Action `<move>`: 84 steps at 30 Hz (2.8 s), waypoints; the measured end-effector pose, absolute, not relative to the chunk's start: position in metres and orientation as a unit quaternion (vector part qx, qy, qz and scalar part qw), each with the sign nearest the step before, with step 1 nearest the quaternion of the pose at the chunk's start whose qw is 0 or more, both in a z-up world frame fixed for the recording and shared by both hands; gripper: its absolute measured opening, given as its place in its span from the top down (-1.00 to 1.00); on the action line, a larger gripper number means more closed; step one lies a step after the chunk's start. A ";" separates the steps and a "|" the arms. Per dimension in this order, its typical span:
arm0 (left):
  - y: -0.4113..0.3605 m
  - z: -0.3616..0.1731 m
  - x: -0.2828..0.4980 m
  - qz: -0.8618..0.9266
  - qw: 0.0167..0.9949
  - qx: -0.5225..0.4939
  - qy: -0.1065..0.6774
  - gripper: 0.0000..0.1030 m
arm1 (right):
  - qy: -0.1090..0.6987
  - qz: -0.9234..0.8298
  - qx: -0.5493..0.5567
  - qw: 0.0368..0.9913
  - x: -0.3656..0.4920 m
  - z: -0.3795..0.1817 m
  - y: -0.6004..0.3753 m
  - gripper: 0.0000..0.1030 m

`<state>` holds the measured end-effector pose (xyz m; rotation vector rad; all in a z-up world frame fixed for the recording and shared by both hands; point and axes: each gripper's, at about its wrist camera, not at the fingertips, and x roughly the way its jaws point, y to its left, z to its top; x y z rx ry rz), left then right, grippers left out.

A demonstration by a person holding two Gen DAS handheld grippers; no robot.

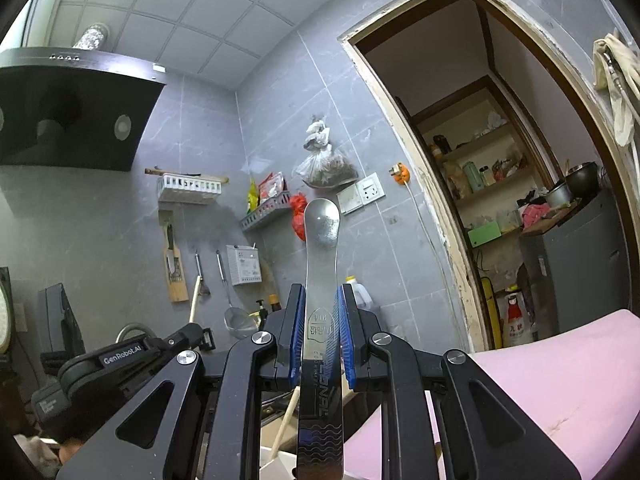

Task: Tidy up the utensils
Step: 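Lift the knife and chopstick and carry them over the white basket, then lower the knife and chopstick into the basket and open both tools, then move both tools back over the silver and gold spoons on the cloth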

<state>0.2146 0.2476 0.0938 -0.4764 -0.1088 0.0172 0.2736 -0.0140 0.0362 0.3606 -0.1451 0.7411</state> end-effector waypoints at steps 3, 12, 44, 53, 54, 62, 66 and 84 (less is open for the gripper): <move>0.243 0.091 0.214 0.015 0.971 -0.231 -0.062 0.96 | -0.070 0.355 0.173 0.916 0.274 0.035 -0.014 0.73; 0.238 0.084 0.214 0.019 0.972 -0.226 -0.063 0.96 | -0.063 0.340 0.135 0.929 0.274 0.029 -0.003 0.73; 0.204 0.053 0.217 0.038 0.990 -0.132 -0.016 0.94 | -0.036 0.364 0.058 0.929 0.265 0.011 0.004 0.67; 0.201 0.055 0.204 -0.002 0.992 -0.126 0.028 0.48 | -0.046 0.378 0.057 0.923 0.249 0.021 -0.003 0.52; 0.201 0.057 0.201 -0.007 0.992 -0.126 0.031 0.48 | -0.047 0.380 0.056 0.922 0.247 0.022 -0.004 0.52; 0.187 0.076 0.190 -0.018 0.993 -0.112 0.044 0.24 | -0.067 0.375 0.067 0.922 0.231 0.039 -0.030 0.20; 0.179 0.085 0.180 -0.023 0.992 -0.113 0.043 0.01 | -0.070 0.364 0.067 0.926 0.224 0.044 -0.046 -0.03; 0.085 0.074 0.142 -0.064 0.993 -0.064 0.079 -0.79 | -0.052 0.278 0.027 0.959 0.182 0.039 -0.152 -1.00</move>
